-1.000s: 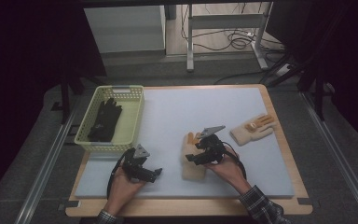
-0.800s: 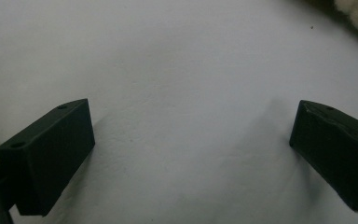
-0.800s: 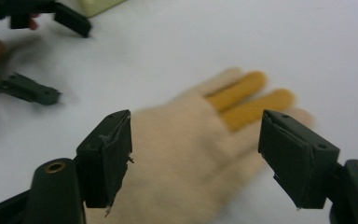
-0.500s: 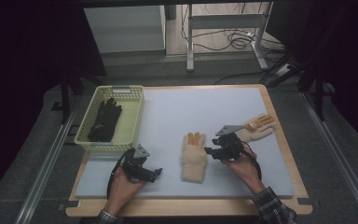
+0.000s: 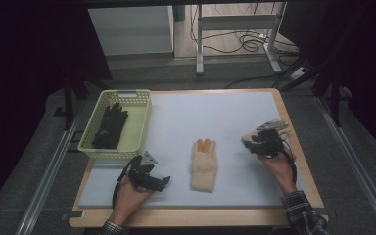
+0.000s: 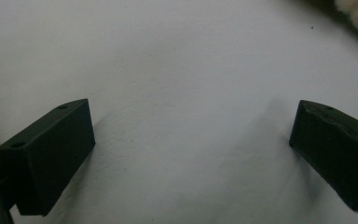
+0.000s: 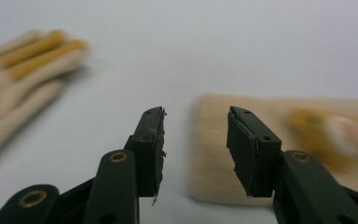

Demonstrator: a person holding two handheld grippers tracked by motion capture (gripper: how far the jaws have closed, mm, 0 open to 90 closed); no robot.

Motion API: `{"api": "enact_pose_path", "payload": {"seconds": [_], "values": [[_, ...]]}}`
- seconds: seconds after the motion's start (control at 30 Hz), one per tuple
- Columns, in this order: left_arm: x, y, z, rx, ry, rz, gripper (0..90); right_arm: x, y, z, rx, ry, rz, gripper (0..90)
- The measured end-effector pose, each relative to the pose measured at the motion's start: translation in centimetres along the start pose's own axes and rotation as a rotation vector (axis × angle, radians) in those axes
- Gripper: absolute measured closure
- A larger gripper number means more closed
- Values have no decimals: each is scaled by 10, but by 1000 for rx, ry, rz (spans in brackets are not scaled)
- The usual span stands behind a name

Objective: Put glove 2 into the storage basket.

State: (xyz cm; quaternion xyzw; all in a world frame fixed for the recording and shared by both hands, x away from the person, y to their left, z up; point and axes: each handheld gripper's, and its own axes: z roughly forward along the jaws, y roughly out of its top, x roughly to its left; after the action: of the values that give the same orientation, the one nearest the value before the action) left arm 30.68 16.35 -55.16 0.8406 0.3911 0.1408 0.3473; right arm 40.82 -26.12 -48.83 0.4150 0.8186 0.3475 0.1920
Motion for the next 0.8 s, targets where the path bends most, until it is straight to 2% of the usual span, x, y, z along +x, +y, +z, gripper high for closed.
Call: {"api": "enact_pose_path", "payload": {"seconds": [0.1,0.23,0.3,0.43,0.57,0.67,0.77,0.8], "values": [[0,0,0,0,0,0,2,-24,-2,-5,-10,-68,54,544],[0,0,0,-1,0,-1,3,-51,-3,-8,-25,-136,126,486],[0,0,0,0,0,-2,3,-59,-4,-7,-25,-142,162,439],[0,0,0,0,0,0,3,-63,-5,5,-6,-146,173,344],[0,0,0,-1,0,0,3,-63,-7,23,28,-200,175,315],[0,0,0,-1,0,0,3,-64,-9,33,47,-234,168,383],[0,0,0,-1,0,0,3,-63,-9,32,34,-232,171,533],[0,0,0,-1,0,0,3,-63,-9,32,34,-232,171,533]]}}
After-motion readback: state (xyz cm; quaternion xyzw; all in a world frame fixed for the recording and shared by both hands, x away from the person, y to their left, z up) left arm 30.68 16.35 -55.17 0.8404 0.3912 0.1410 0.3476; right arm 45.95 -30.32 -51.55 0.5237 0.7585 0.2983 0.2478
